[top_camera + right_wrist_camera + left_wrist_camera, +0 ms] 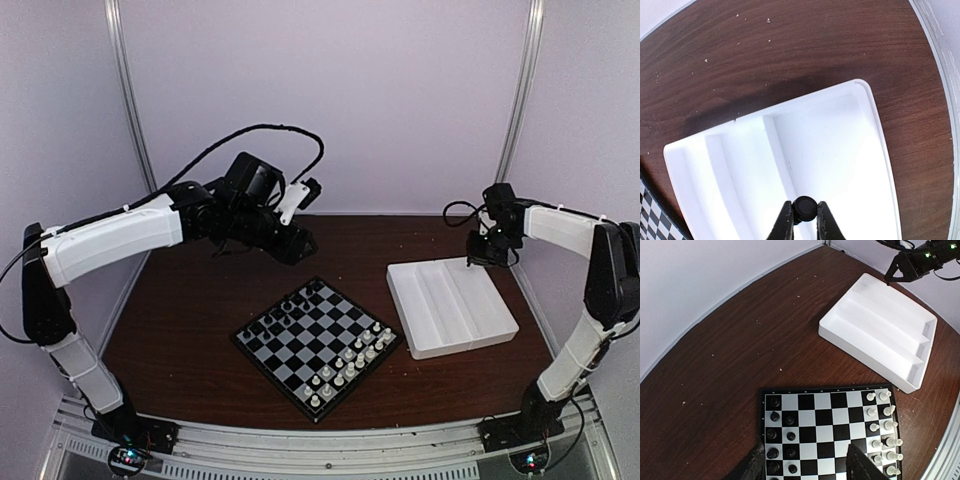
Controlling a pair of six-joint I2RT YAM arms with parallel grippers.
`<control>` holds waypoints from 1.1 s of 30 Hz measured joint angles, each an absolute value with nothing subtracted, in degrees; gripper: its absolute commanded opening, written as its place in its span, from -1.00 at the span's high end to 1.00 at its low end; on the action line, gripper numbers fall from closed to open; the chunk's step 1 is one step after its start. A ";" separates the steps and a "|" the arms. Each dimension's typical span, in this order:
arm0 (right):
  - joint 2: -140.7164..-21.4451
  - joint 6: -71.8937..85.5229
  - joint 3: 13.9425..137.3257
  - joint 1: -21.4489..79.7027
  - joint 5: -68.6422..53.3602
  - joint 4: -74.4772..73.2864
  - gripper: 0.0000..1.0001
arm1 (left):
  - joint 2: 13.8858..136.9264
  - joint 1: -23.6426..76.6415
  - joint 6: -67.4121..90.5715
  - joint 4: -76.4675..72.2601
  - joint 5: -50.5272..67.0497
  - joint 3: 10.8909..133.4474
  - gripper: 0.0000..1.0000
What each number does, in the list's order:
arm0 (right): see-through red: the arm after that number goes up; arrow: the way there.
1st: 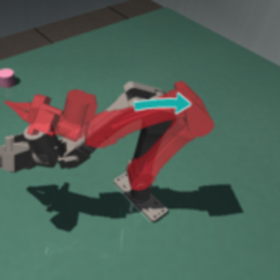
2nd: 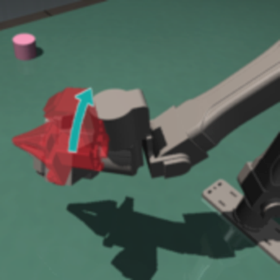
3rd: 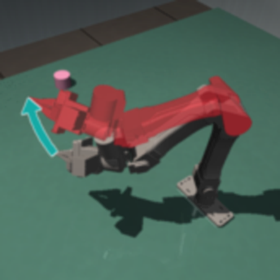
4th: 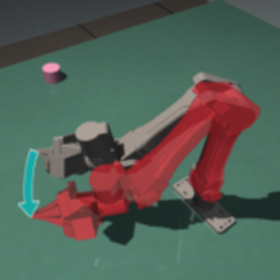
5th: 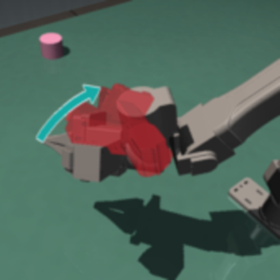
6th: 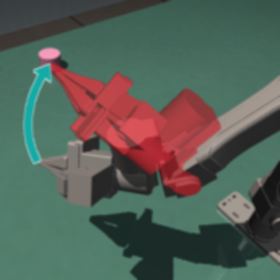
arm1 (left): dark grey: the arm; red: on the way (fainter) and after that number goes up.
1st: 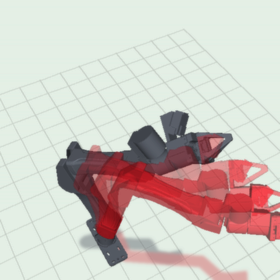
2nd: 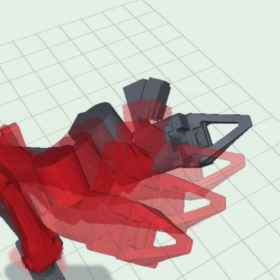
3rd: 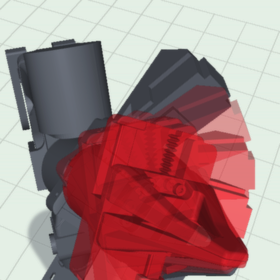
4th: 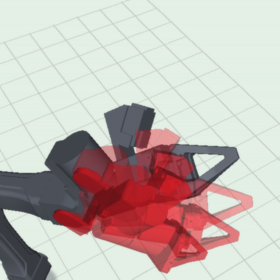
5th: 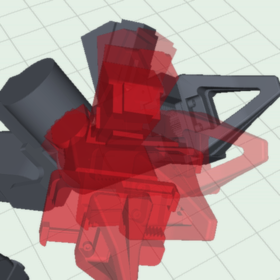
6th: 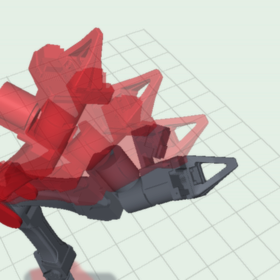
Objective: Set up the chess pieces on the board
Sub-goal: Pick up the chess piece from the storage box, then place the chess piece on the chessboard.
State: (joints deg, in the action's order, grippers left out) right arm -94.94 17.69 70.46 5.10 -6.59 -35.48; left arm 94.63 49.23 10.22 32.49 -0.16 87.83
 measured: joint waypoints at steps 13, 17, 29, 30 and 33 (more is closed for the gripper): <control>-87.18 16.71 58.22 5.50 -17.12 -37.95 0.70 | 98.24 49.23 11.22 31.75 5.87 87.83 -0.11; -86.87 16.82 57.65 6.70 -22.04 -37.71 0.70 | 99.15 49.23 12.10 30.35 8.23 87.83 -0.12; -91.42 16.84 56.71 13.45 -25.32 -36.88 0.71 | 101.38 49.23 13.23 29.52 11.60 87.83 -0.12; -91.42 16.93 56.69 13.82 -25.67 -36.82 0.70 | 101.38 49.23 13.23 29.43 11.88 87.79 -0.11; -91.39 18.09 56.69 15.42 -26.63 -35.81 0.70 | 101.38 49.23 13.41 27.51 12.88 87.02 -0.10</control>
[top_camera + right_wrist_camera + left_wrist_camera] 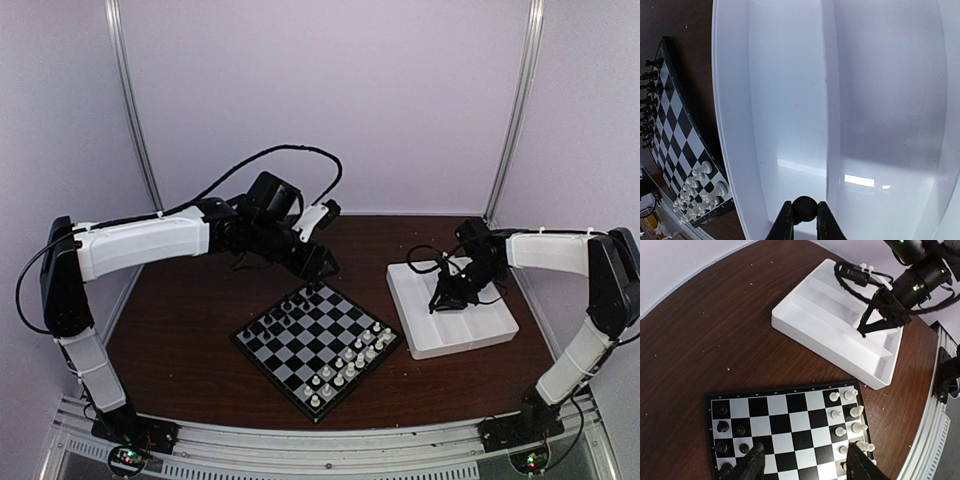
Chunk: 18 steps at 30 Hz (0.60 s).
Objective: Set up the chess pieces on the board
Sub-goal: Place the chess piece on the chessboard.
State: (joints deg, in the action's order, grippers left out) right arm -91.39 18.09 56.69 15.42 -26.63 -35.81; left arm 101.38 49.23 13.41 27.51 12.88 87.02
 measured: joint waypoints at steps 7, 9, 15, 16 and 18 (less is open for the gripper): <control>-88.84 26.57 56.62 20.95 -29.61 -30.39 0.70 | 102.83 50.09 14.52 18.92 11.46 81.62 -0.08; -87.83 29.52 56.38 21.54 -30.24 -28.01 0.70 | 105.08 51.22 14.50 15.64 10.55 81.65 -0.08; -85.93 39.09 53.21 23.05 -31.90 -20.49 0.70 | 113.67 56.27 14.50 5.67 10.00 82.46 -0.06; -85.58 40.58 52.58 23.33 -32.12 -19.55 0.70 | 115.04 56.97 14.50 4.47 10.09 82.96 -0.06; -84.55 43.51 51.62 23.77 -32.58 -17.89 0.69 | 117.40 58.08 14.50 1.56 10.39 83.64 -0.04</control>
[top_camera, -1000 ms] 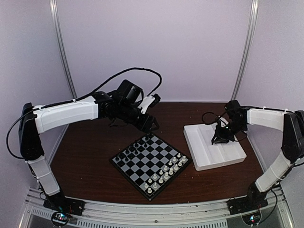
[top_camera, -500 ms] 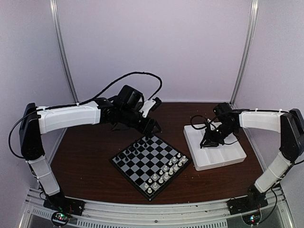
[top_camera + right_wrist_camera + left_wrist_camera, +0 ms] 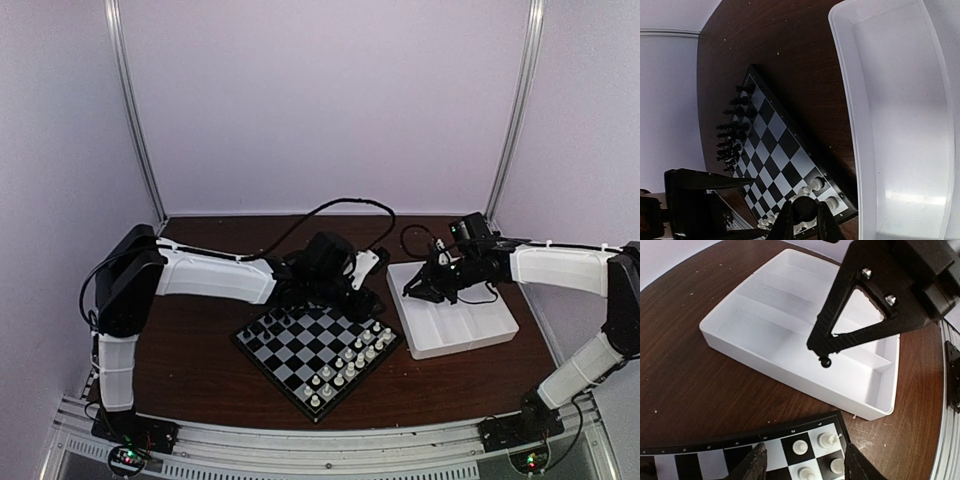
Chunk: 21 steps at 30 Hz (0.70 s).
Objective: Set up the chess pieces on the board
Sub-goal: Place the chess piece on the chessboard.
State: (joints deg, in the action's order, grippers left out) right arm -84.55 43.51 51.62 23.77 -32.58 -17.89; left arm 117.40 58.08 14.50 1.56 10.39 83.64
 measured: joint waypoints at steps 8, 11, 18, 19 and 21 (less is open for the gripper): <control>-79.57 51.57 49.19 24.43 -33.76 -12.10 0.69 | 120.11 58.17 13.65 -12.43 12.05 83.09 0.05; -79.05 53.47 48.23 25.02 -33.91 -10.55 0.69 | 120.33 58.17 13.41 -16.69 12.88 82.76 0.08; -78.87 56.10 46.87 25.43 -34.48 -8.64 0.70 | 121.54 58.17 13.23 -20.10 14.83 82.91 0.23; -78.85 56.29 46.87 25.43 -34.63 -8.40 0.70 | 121.93 58.17 13.10 -20.03 15.38 83.15 0.26; -78.78 57.01 46.81 25.47 -34.96 -7.79 0.70 | 122.78 58.17 12.84 -19.86 16.03 83.83 0.30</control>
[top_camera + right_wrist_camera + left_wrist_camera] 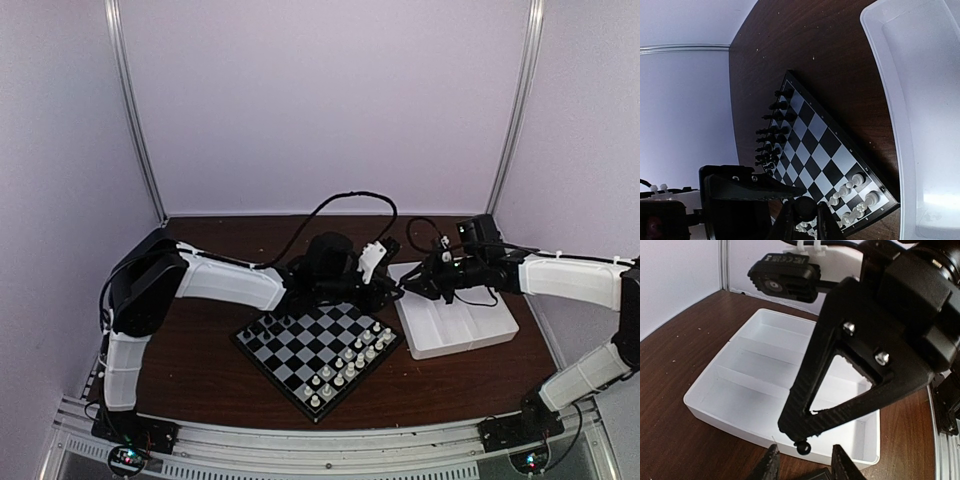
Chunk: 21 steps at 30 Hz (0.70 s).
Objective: Set up the chess pieces on the board
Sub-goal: Place the chess piece on the chessboard.
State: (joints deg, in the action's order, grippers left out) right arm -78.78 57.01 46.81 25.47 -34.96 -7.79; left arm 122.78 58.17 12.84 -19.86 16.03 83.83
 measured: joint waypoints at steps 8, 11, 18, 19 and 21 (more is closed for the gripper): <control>-78.08 58.98 45.25 25.74 -36.56 -5.32 0.70 | 124.05 58.17 11.81 -19.44 17.58 84.40 0.35; -78.08 59.66 44.91 25.78 -37.30 -4.43 0.70 | 124.07 58.17 11.44 -19.55 17.82 84.93 0.35; -78.08 60.60 43.20 25.96 -37.67 -3.60 0.70 | 124.07 58.17 10.90 -19.25 18.04 85.03 0.65; -78.02 60.71 43.11 25.96 -37.69 -3.55 0.70 | 124.07 58.17 10.81 -19.11 18.04 85.03 0.70; -77.84 60.95 43.05 25.96 -37.60 -3.46 0.70 | 124.09 58.04 10.72 -18.74 18.22 85.03 0.79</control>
